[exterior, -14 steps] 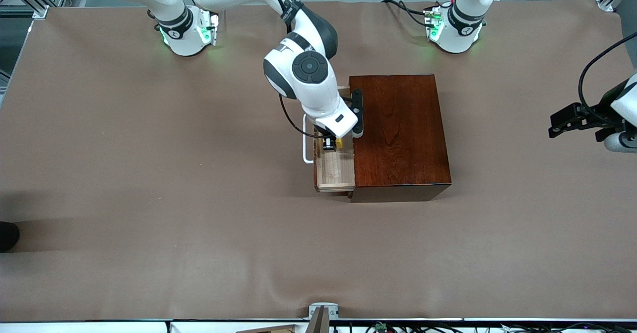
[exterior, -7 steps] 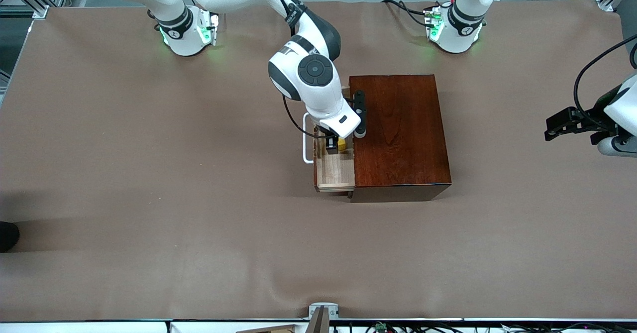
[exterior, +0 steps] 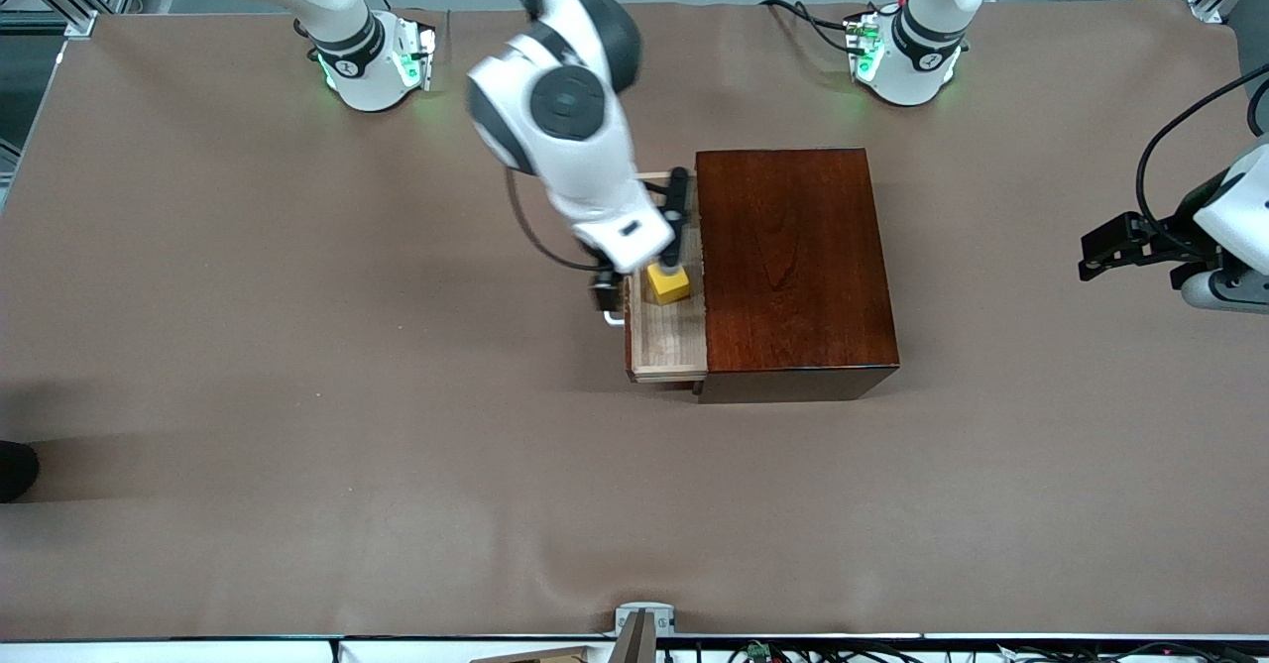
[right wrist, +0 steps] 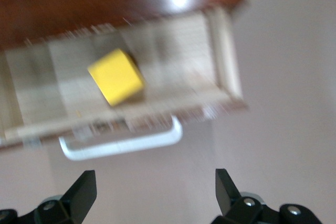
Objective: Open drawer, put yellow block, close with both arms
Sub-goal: 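Withdraw the right gripper while the left gripper moves above the drawer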
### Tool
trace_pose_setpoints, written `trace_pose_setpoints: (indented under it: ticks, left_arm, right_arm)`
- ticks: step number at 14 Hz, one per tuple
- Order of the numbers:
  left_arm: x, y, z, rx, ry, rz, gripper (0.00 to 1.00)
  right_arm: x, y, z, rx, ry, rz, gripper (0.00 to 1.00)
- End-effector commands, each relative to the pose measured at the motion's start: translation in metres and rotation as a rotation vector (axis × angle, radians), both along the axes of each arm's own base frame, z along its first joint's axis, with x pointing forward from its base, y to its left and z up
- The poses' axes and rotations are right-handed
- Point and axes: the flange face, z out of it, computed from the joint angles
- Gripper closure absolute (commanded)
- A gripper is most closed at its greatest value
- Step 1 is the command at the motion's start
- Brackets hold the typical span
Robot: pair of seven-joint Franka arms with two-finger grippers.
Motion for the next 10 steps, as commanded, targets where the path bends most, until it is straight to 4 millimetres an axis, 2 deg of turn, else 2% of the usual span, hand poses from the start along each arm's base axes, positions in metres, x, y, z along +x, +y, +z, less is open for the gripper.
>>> trace_pose_setpoints:
  ticks: [1, 2, 4, 6, 9, 10]
  left_arm:
    - [-0.007, -0.045, 0.009, -0.040, -0.015, -0.069, 0.00]
    - [-0.010, -0.067, 0.009, -0.049, -0.012, -0.105, 0.00]
    - [-0.021, -0.127, 0.006, -0.062, -0.006, -0.210, 0.00]
    - [-0.031, -0.193, -0.006, -0.089, 0.001, -0.327, 0.00]
    - [-0.044, -0.287, -0.027, -0.143, -0.049, -0.498, 0.00]
    - [-0.057, -0.326, -0.035, -0.157, -0.046, -0.545, 0.00]
  right_arm:
    - [0.033, -0.081, 0.029, -0.038, 0.005, -0.143, 0.00]
    - [0.043, -0.110, 0.038, -0.053, 0.006, -0.191, 0.00]
    - [0.066, -0.177, 0.053, -0.091, 0.009, -0.305, 0.00]
    - [0.081, -0.241, 0.070, -0.118, -0.003, -0.415, 0.00]
    - [0.094, -0.338, 0.087, -0.142, -0.024, -0.581, 0.00]
    - [0.095, -0.363, 0.094, -0.142, -0.029, -0.623, 0.00]
